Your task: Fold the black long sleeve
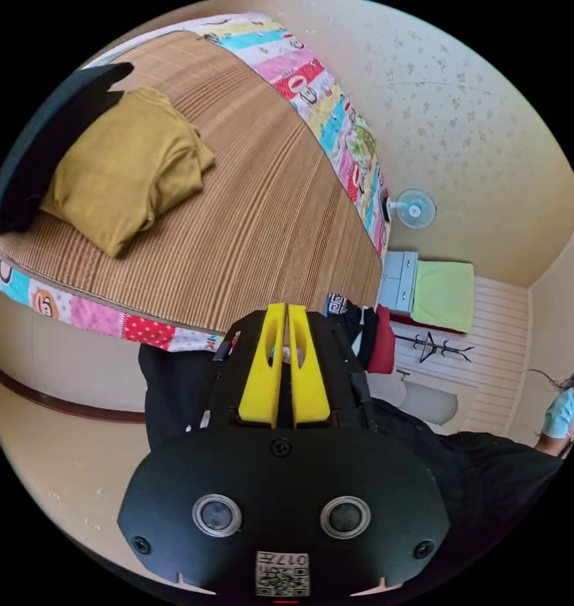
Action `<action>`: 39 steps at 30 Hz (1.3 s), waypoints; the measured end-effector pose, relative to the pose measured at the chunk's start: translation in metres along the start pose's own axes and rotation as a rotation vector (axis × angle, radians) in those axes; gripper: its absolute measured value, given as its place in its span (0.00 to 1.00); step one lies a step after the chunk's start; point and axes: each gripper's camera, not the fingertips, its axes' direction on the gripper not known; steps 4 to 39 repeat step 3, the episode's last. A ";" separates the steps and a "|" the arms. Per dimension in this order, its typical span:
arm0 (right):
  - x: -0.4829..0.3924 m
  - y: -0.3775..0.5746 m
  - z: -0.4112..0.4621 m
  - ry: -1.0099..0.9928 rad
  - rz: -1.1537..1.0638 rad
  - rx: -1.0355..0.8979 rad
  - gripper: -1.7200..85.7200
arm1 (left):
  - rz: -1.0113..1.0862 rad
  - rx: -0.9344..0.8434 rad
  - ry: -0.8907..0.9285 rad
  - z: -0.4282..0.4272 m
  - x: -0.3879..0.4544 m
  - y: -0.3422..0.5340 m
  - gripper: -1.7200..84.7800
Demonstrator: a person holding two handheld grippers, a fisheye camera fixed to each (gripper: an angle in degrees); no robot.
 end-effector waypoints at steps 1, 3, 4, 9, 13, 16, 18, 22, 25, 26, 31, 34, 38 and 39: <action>0.002 -0.003 0.025 0.059 0.066 -0.093 0.04 | -0.018 0.037 0.008 -0.010 -0.007 -0.002 0.01; 0.000 -0.012 0.065 0.246 0.141 -0.272 0.06 | -0.039 0.088 -0.010 -0.022 -0.013 -0.006 0.01; 0.000 -0.012 0.065 0.246 0.141 -0.272 0.06 | -0.039 0.088 -0.010 -0.022 -0.013 -0.006 0.01; 0.000 -0.012 0.065 0.246 0.141 -0.272 0.06 | -0.039 0.088 -0.010 -0.022 -0.013 -0.006 0.01; 0.000 -0.012 0.065 0.246 0.141 -0.272 0.06 | -0.039 0.088 -0.010 -0.022 -0.013 -0.006 0.01; 0.000 -0.012 0.065 0.246 0.141 -0.272 0.06 | -0.039 0.088 -0.010 -0.022 -0.013 -0.006 0.01; 0.000 -0.012 0.065 0.246 0.141 -0.272 0.06 | -0.039 0.088 -0.010 -0.022 -0.013 -0.006 0.01; 0.000 -0.012 0.065 0.246 0.141 -0.272 0.06 | -0.039 0.088 -0.010 -0.022 -0.013 -0.006 0.01; 0.000 -0.012 0.065 0.246 0.141 -0.272 0.06 | -0.039 0.088 -0.010 -0.022 -0.013 -0.006 0.01; 0.000 -0.012 0.065 0.246 0.141 -0.272 0.06 | -0.039 0.088 -0.010 -0.022 -0.013 -0.006 0.01; 0.000 -0.012 0.065 0.246 0.141 -0.272 0.06 | -0.039 0.088 -0.010 -0.022 -0.013 -0.006 0.01; 0.000 -0.012 0.065 0.246 0.141 -0.272 0.06 | -0.039 0.088 -0.010 -0.022 -0.013 -0.006 0.01; 0.000 -0.012 0.065 0.246 0.141 -0.272 0.06 | -0.039 0.088 -0.010 -0.022 -0.013 -0.006 0.01; 0.000 -0.012 0.065 0.246 0.141 -0.272 0.06 | -0.039 0.088 -0.010 -0.022 -0.013 -0.006 0.01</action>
